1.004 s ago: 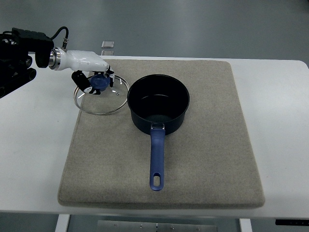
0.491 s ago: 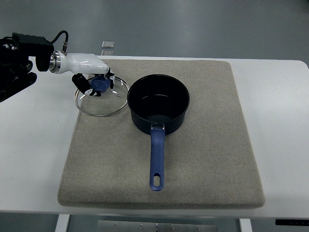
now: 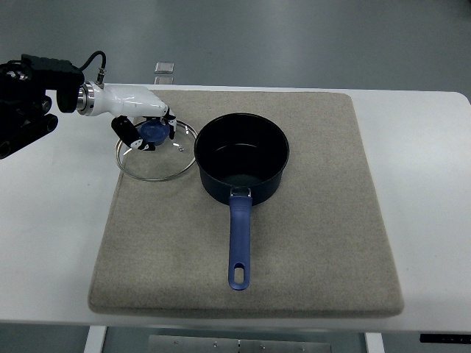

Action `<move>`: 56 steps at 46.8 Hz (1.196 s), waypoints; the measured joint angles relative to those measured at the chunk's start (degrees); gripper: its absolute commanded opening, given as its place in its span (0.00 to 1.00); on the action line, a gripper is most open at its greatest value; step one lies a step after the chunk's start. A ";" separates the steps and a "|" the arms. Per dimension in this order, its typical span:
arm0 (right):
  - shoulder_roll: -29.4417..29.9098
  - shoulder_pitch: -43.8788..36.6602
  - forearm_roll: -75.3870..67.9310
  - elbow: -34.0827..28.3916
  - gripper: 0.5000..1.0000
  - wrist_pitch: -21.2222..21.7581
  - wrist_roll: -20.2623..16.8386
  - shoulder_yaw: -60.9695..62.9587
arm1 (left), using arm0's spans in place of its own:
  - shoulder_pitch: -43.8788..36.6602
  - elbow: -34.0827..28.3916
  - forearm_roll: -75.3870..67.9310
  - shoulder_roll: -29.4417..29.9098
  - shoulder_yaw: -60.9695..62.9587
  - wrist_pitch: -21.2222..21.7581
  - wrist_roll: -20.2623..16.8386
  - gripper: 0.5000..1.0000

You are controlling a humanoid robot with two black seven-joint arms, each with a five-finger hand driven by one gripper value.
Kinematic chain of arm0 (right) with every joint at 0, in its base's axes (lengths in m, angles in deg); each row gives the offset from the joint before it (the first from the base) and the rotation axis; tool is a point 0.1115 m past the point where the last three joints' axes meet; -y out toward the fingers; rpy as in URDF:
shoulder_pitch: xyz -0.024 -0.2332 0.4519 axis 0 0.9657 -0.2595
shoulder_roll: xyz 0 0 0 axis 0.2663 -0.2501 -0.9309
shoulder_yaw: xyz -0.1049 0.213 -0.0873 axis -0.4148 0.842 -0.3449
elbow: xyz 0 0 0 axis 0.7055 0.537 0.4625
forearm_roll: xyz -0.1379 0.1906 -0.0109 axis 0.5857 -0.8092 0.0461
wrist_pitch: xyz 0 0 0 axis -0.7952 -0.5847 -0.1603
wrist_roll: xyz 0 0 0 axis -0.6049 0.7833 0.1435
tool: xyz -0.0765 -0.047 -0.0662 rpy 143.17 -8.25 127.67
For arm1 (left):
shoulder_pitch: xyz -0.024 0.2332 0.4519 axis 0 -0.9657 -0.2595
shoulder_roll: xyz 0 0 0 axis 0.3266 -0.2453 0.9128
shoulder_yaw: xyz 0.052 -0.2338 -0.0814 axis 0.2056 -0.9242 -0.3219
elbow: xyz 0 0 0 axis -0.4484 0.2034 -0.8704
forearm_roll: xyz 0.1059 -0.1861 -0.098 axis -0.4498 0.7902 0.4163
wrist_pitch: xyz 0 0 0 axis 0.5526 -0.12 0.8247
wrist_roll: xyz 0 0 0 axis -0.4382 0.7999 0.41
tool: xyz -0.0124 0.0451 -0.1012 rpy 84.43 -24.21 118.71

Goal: Open pot lid and place left with left hand
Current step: 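Open the left hand and release the lid knob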

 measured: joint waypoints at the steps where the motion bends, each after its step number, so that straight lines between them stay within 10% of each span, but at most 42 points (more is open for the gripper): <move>1: 0.00 0.00 0.00 0.00 0.83 0.00 0.00 0.00 | 0.00 -0.04 0.05 0.00 -0.01 0.03 0.00 0.00; 17: 0.00 0.00 0.00 0.00 0.83 0.00 0.00 0.00 | -0.09 0.12 0.18 0.00 -0.06 0.29 0.00 0.01; 56: 0.00 0.03 0.03 0.00 0.83 0.00 0.00 0.00 | -0.41 0.53 1.15 0.00 -0.44 0.32 0.00 0.75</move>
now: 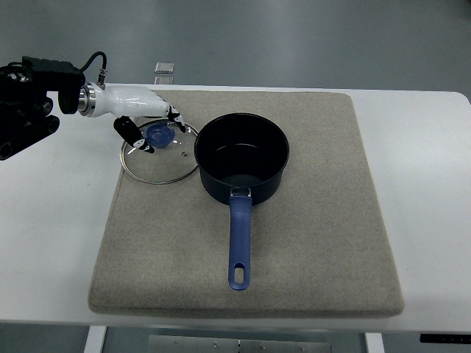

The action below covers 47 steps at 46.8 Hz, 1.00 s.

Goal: Open pot lid and place left with left hand

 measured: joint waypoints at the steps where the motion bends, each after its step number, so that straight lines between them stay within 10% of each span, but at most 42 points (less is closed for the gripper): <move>1: 0.00 0.00 0.00 0.00 0.83 0.00 0.00 0.00 | 0.00 0.08 0.00 0.00 0.00 0.00 0.00 0.75; 47: 0.00 -0.05 0.00 0.00 0.83 0.00 -0.01 0.00 | 0.98 4.49 13.34 3.97 -18.12 4.07 0.00 0.85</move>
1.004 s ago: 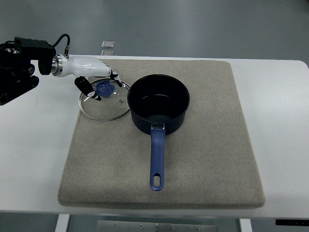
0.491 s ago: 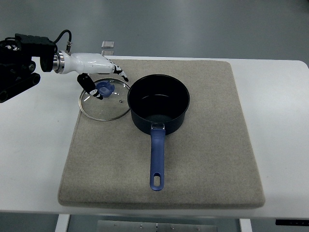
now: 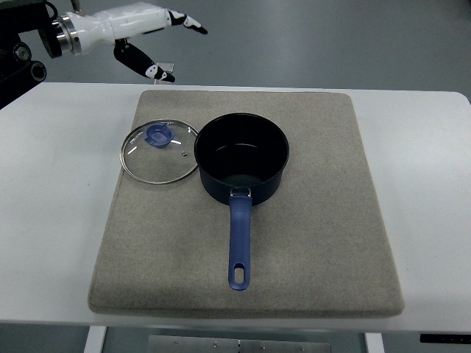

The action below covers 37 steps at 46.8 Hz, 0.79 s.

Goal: Open pot lid and place left with left hand

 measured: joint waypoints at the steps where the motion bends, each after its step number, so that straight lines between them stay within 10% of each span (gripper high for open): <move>1: 0.00 -0.01 0.00 0.00 0.83 0.00 0.01 0.00 | -0.28 -0.14 1.36 -0.22 -0.15 1.06 0.00 0.85; 11: 0.00 0.03 -0.01 0.00 0.83 0.00 0.01 0.00 | -4.00 -6.45 20.68 -7.43 -0.47 10.63 0.00 0.83; 37: 0.00 0.04 0.01 0.00 0.83 0.00 0.00 0.00 | -5.82 -20.89 67.33 -17.57 -2.81 6.79 0.01 0.84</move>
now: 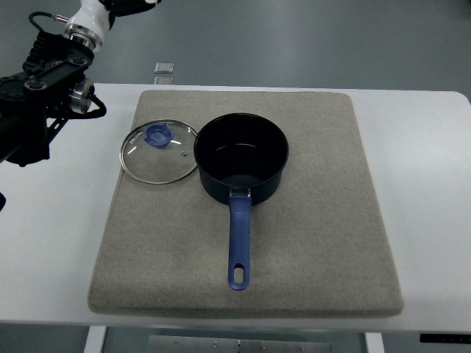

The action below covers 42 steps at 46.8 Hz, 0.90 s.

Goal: Open pot lid and place left with left hand

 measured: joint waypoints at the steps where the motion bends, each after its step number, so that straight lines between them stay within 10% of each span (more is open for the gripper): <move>1: 0.00 -0.02 0.01 0.00 0.83 0.00 0.00 0.00 | -0.29 -0.18 1.47 -0.01 -0.04 -0.44 0.00 0.84; 16: 0.00 0.01 0.01 0.00 0.83 0.00 0.00 0.00 | -7.00 -6.43 13.62 -4.22 -8.07 -10.83 -0.01 0.85; 42: 0.00 -0.02 0.00 0.00 0.83 0.00 0.00 0.00 | -8.05 -12.84 13.57 -7.02 -8.43 -10.34 -0.01 0.93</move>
